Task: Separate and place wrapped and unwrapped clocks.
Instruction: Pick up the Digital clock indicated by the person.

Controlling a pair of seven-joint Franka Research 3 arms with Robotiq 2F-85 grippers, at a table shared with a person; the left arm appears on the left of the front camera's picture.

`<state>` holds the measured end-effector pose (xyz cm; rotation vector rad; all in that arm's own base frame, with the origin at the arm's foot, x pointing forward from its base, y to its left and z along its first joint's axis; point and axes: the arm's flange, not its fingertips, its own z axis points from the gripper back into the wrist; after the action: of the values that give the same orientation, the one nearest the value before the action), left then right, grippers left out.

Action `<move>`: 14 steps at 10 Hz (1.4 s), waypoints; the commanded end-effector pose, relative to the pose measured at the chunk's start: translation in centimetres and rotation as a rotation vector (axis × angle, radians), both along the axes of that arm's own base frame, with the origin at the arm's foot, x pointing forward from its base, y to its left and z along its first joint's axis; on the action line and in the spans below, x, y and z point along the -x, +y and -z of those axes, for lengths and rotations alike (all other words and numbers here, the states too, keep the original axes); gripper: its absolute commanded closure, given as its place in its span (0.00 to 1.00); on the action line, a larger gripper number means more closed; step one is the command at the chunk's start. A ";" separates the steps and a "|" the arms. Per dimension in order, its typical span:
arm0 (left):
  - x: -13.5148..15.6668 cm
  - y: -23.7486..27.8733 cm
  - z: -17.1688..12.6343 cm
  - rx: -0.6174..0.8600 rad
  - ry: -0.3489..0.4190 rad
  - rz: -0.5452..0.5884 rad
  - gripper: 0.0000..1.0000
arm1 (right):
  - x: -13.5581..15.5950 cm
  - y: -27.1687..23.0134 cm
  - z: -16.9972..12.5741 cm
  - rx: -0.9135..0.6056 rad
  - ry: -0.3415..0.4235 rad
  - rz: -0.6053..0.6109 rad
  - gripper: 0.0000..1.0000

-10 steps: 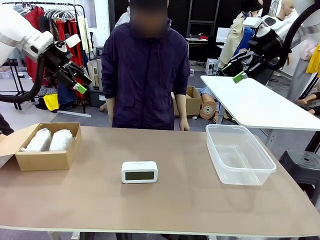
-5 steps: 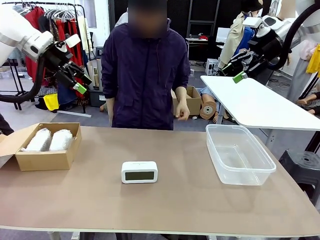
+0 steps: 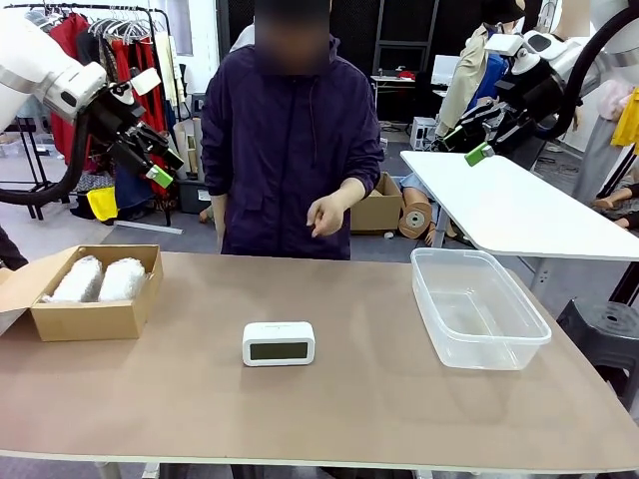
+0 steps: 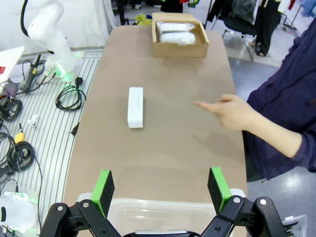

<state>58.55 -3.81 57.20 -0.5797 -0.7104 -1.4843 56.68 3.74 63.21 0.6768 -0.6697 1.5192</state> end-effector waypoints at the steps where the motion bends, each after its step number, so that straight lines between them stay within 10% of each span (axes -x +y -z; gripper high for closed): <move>1: 0.1 0.2 -0.2 -0.005 -0.008 0.018 0.00 | 0.0 0.3 -0.3 0.022 0.006 0.022 0.00; 4: 0.1 0.2 -0.2 -0.005 -0.008 0.018 0.00 | 0.0 0.0 0.0 0.000 0.000 0.000 0.00; 10: 0.1 0.2 -0.2 -0.005 -0.008 0.018 0.00 | 4.7 16.6 4.0 0.239 0.042 0.013 0.00; 14: 0.1 0.2 -0.2 -0.005 -0.008 0.018 0.00 | 8.6 25.4 11.1 0.441 -0.191 -0.025 0.00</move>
<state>58.57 -3.85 57.21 -0.5803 -0.7100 -1.4855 49.60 28.69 53.52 0.3108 -0.4520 1.6984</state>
